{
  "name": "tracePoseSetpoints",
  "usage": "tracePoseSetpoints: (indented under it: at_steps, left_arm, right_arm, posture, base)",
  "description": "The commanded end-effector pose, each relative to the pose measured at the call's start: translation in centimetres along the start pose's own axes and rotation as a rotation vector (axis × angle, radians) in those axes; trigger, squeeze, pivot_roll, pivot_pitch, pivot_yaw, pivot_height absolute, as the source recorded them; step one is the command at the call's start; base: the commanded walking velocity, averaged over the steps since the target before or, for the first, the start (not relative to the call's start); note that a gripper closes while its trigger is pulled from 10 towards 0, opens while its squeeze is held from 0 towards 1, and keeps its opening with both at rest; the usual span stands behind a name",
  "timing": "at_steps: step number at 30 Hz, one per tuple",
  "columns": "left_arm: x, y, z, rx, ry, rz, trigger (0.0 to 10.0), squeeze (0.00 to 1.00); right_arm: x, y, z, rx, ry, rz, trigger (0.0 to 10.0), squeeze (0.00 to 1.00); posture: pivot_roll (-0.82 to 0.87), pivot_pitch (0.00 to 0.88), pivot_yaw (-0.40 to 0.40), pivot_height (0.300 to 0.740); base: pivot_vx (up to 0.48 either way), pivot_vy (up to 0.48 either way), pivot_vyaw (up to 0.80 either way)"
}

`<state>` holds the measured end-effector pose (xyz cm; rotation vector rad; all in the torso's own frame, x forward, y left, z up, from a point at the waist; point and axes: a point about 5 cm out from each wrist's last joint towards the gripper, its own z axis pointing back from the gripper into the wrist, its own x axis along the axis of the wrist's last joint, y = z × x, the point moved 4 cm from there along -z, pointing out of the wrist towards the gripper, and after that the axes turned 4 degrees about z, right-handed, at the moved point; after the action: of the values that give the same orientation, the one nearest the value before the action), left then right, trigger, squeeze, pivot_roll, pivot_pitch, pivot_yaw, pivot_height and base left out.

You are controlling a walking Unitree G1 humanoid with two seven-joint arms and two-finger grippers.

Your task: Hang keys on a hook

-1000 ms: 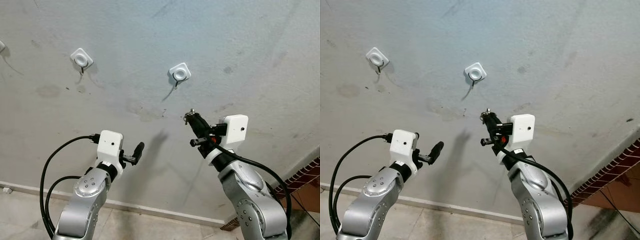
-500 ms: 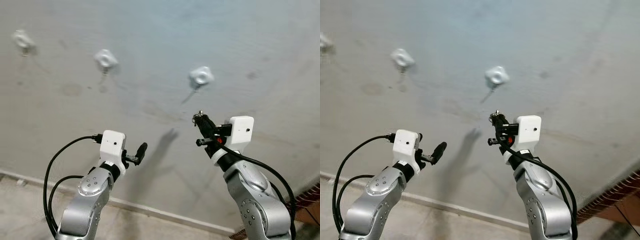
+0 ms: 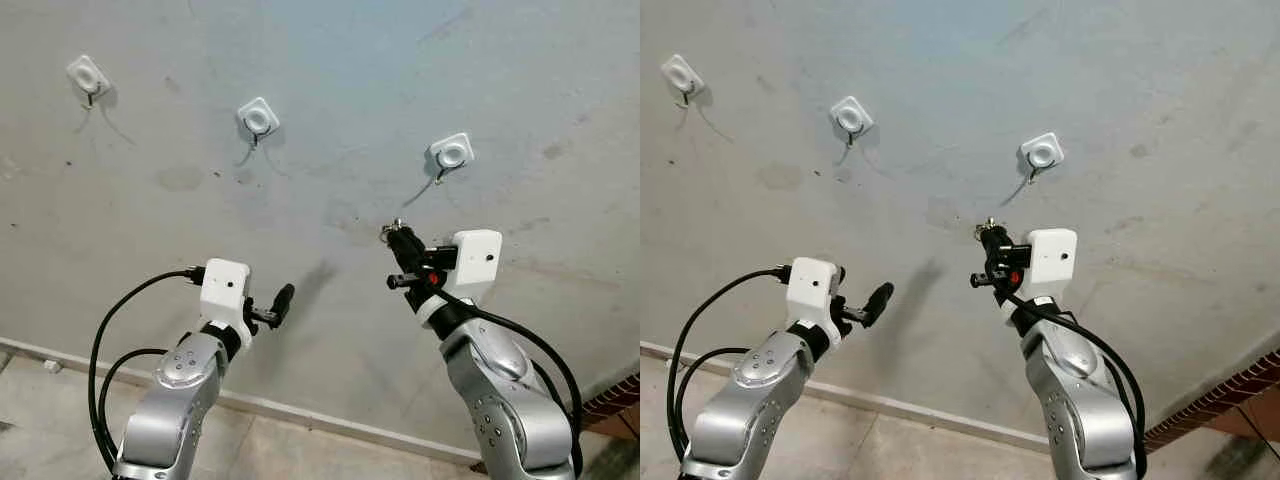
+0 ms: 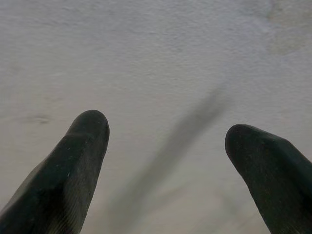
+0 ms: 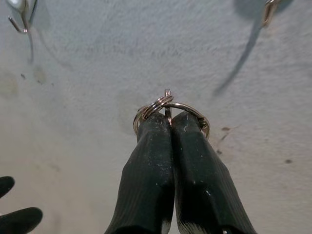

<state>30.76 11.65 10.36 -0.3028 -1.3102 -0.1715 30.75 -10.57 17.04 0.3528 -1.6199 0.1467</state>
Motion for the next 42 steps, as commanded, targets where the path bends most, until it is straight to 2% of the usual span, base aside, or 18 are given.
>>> tracePoseSetpoints:
  at_steps: [1, 7, 14, 28, 32, 42]
  left_arm:
    - [0.2, -0.4, -0.3, -0.011, 0.002, -0.002, 10.0, 0.0]
    - [0.2, -0.4, -0.6, -0.009, 0.002, -0.001, 10.0, 0.0]
    - [0.5, -0.7, -1.0, -0.02, -0.001, 0.001, 10.0, 0.0]
    - [0.4, -1.1, -1.0, -0.035, 0.002, 0.007, 10.0, 0.0]
    - [0.4, -1.2, -1.1, -0.043, 0.005, 0.003, 10.0, 0.0]
    - [0.2, -1.4, -1.2, -0.051, 0.015, 0.002, 10.0, 0.0]
  right_arm:
    - [0.6, -0.9, -0.1, -0.04, -0.023, 0.024, 10.0, 0.0]
    - [1.4, -1.4, -0.5, -0.082, -0.061, 0.04, 10.0, 0.0]
    - [3.5, -1.2, -2.4, -0.128, -0.153, 0.034, 10.0, 0.0]
    - [4.3, -1.3, -2.6, -0.1, -0.18, 0.027, 10.0, 0.0]
    - [4.1, -0.8, -2.5, -0.061, -0.168, 0.008, 10.0, 0.0]
    - [2.9, 2.5, -1.6, 0.17, -0.103, -0.026, 10.0, 0.0]
  posture:
    - [0.14, 0.0, -0.097, 0.74]
    - [0.14, 0.0, -0.097, 0.74]
    - [0.14, 0.0, -0.091, 0.74]
    - [0.13, 0.0, -0.085, 0.74]
    - [0.14, 0.0, -0.084, 0.74]
    - [0.13, 0.0, -0.085, 0.74]
  base:
    - [0.0, 0.0, 0.0]
    - [0.0, 0.0, 0.0]
    - [0.0, 0.0, 0.0]
    - [0.0, 0.0, 0.0]
    - [0.0, 0.0, 0.0]
    - [0.0, 0.0, 0.0]
